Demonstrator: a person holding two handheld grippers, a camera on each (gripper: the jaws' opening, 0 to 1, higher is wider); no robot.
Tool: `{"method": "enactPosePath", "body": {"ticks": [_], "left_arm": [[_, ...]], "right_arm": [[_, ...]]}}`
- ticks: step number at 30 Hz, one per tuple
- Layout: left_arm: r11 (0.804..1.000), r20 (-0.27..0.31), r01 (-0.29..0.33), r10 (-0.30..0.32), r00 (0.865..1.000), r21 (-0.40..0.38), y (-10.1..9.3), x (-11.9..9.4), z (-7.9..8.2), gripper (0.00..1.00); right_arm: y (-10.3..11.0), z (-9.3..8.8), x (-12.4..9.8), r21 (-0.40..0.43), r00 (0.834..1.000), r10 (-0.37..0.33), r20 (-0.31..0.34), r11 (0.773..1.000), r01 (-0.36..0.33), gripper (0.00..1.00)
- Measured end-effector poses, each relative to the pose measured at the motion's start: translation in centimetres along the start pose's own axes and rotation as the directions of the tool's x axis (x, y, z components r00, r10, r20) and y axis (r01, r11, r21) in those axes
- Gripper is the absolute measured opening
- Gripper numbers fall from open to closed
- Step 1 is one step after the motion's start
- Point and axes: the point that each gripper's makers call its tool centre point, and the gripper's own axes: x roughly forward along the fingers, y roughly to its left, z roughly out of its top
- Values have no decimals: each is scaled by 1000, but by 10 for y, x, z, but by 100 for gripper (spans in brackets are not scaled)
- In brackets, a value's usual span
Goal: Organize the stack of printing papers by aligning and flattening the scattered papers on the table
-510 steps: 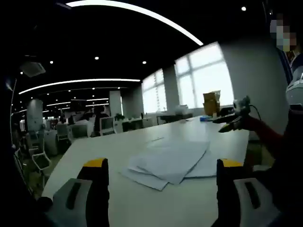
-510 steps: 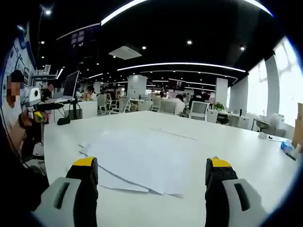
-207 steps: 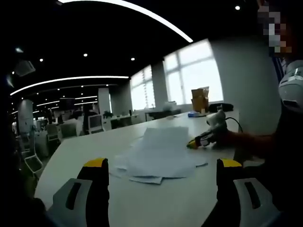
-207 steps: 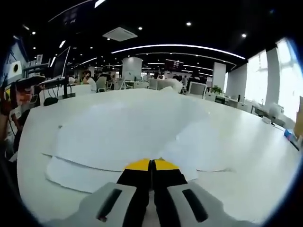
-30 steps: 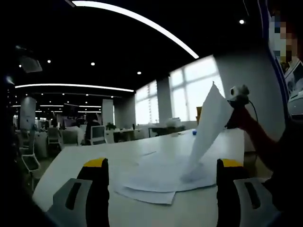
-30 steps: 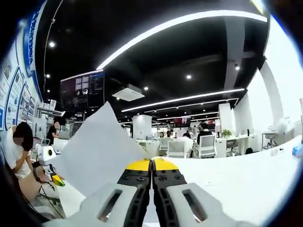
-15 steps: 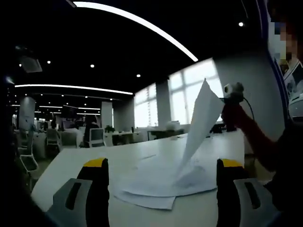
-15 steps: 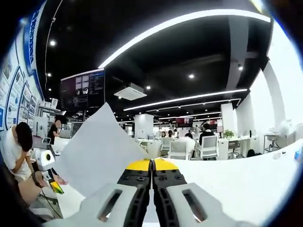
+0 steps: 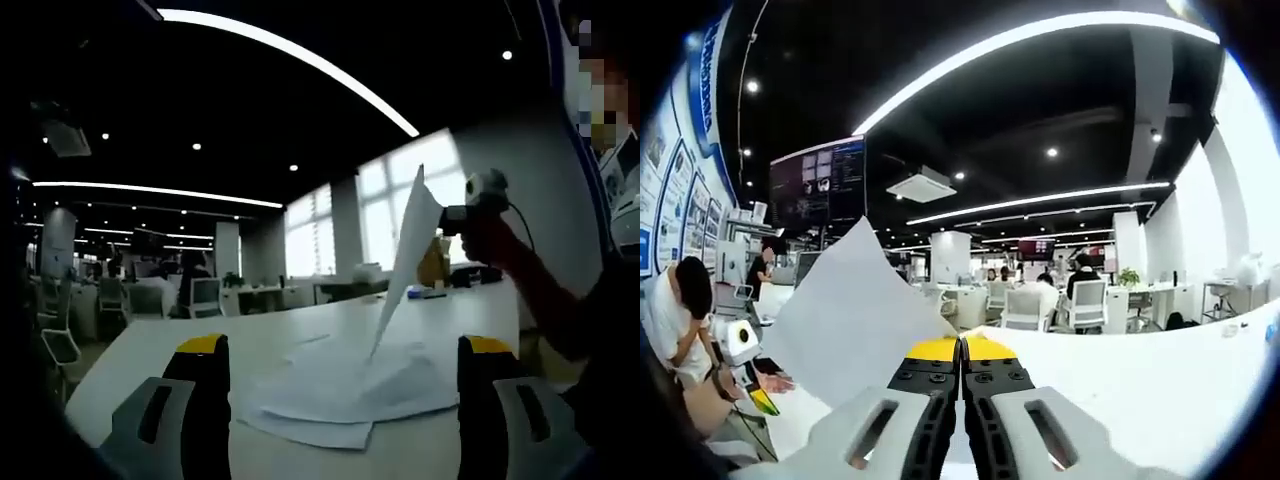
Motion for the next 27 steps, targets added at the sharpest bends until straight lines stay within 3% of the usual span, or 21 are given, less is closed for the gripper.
{"method": "enactPosePath", "body": {"ticks": [17, 27], "left_arm": [[1000, 0, 7, -7, 1000, 11, -7, 6, 0, 97], [999, -14, 12, -13, 1000, -37, -7, 11, -2, 97]], "right_arm": [[21, 18, 16, 9, 998, 55, -3, 998, -55, 0], [33, 22, 21, 18, 996, 89, 5, 996, -89, 0]]}}
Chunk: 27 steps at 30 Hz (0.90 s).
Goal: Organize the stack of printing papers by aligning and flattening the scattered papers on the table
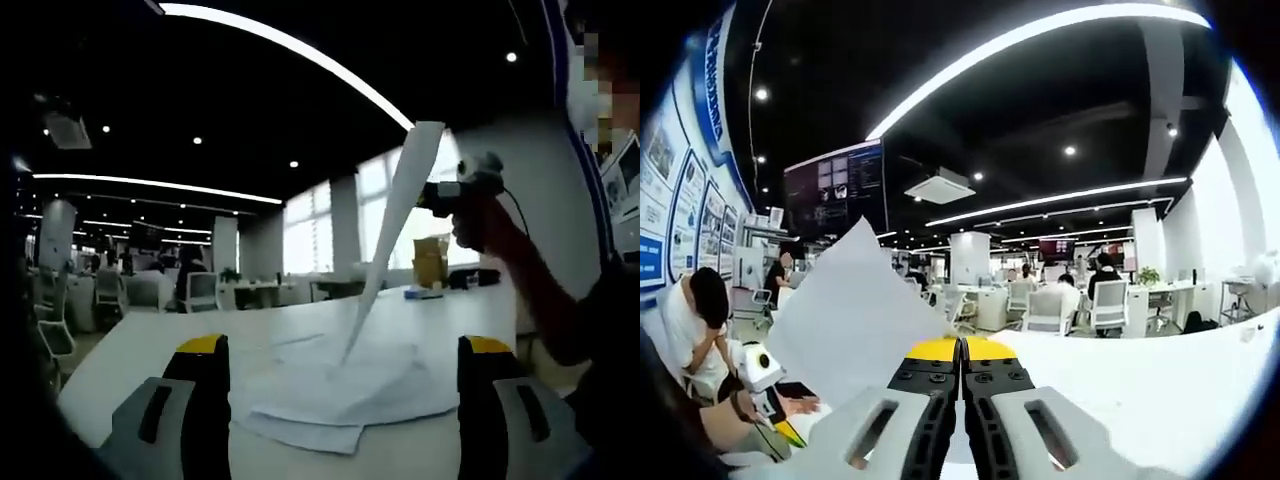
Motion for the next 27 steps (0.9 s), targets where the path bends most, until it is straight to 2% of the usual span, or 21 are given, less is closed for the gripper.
{"method": "enactPosePath", "body": {"ticks": [7, 13, 23, 27], "left_arm": [[1000, 14, 13, -13, 1000, 13, -5, 2, 4, 97], [1000, 37, 17, -17, 999, 8, -7, 3, 6, 97], [1000, 41, 15, -16, 999, 14, -7, 6, 7, 94], [999, 59, 22, -24, 998, 35, -12, 7, 7, 94]], "right_arm": [[6, 0, 2, 23, 1000, 29, 10, 999, -29, 0], [14, 2, 6, 11, 999, 41, 9, 999, -42, 0], [19, 8, 8, 3, 999, 44, 26, 999, -44, 0], [21, 6, 10, 6, 998, 51, 25, 999, -51, 0]]}}
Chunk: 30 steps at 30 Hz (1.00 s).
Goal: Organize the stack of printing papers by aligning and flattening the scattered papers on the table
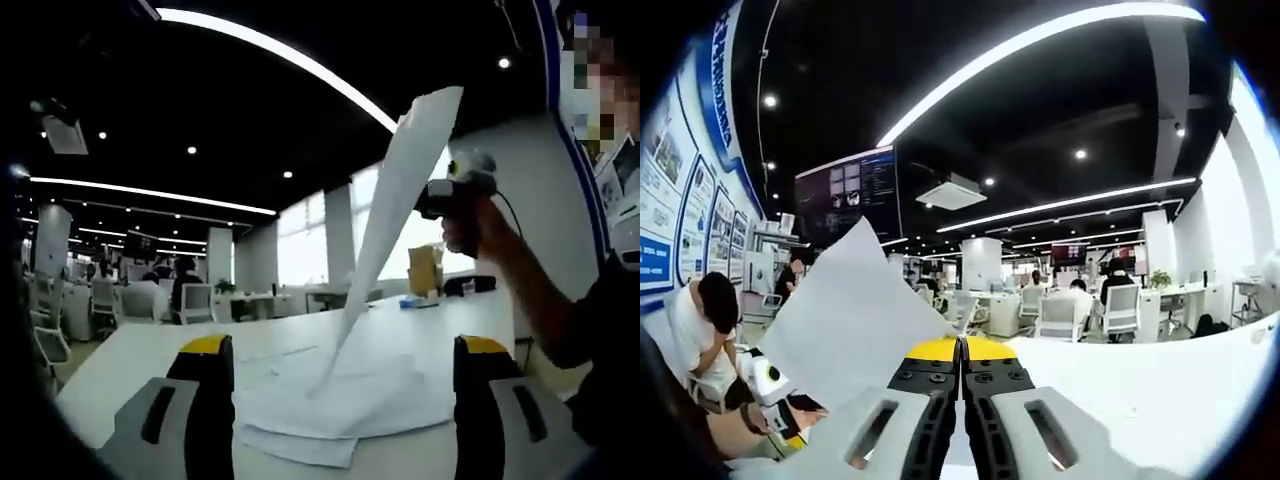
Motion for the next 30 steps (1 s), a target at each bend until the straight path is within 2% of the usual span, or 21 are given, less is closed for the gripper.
{"method": "enactPosePath", "body": {"ticks": [13, 21, 30], "left_arm": [[1000, 45, -4, 5, 999, -23, 2, -1, 11, 93], [1000, 64, -1, 2, 998, -9, 0, 1, 16, 90], [1000, 140, 2, -4, 990, 16, -2, 1, 40, 82]], "right_arm": [[14, -1, 5, 12, 999, 32, 1, 999, -32, 0], [23, -3, 8, 25, 998, 61, -2, 998, -61, 0], [33, -8, 13, 36, 996, 91, -14, 995, -90, 0]]}}
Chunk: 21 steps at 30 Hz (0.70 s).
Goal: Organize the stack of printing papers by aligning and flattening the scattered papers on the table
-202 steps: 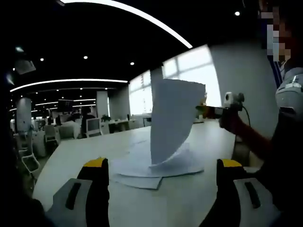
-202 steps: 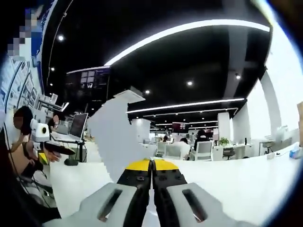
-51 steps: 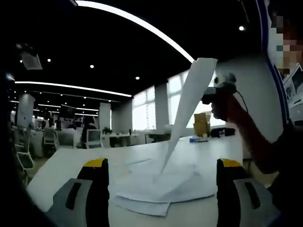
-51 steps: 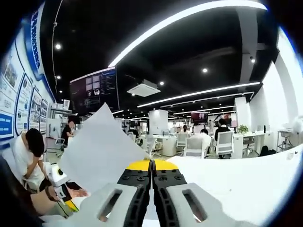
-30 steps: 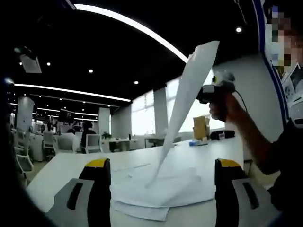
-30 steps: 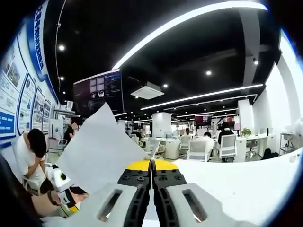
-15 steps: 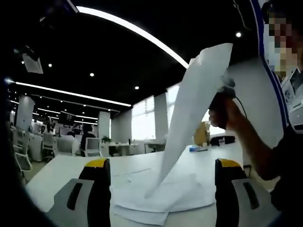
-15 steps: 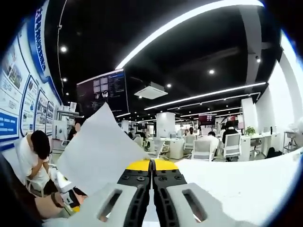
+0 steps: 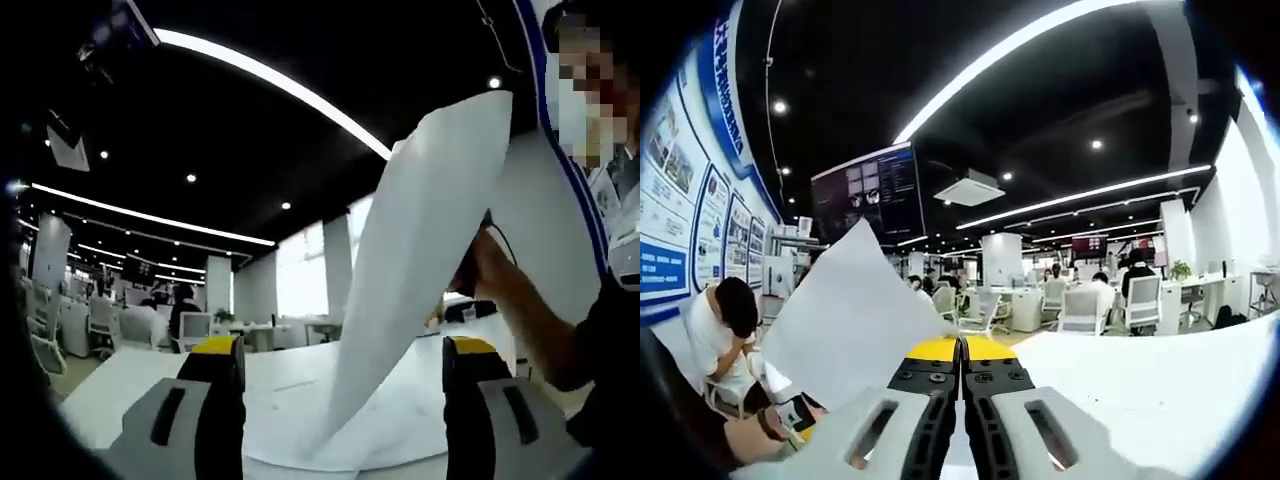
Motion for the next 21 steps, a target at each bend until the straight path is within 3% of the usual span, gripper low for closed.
{"method": "enactPosePath", "body": {"ticks": [11, 21], "left_arm": [[999, 85, -27, 26, 996, 18, 5, 2, 29, 73], [998, 98, -49, 46, 994, 26, 10, 1, 34, 70]], "right_arm": [[6, -7, 1, 60, 999, 48, -19, 997, -47, 0], [15, -9, 3, 119, 993, 111, -29, 987, -107, 0]]}}
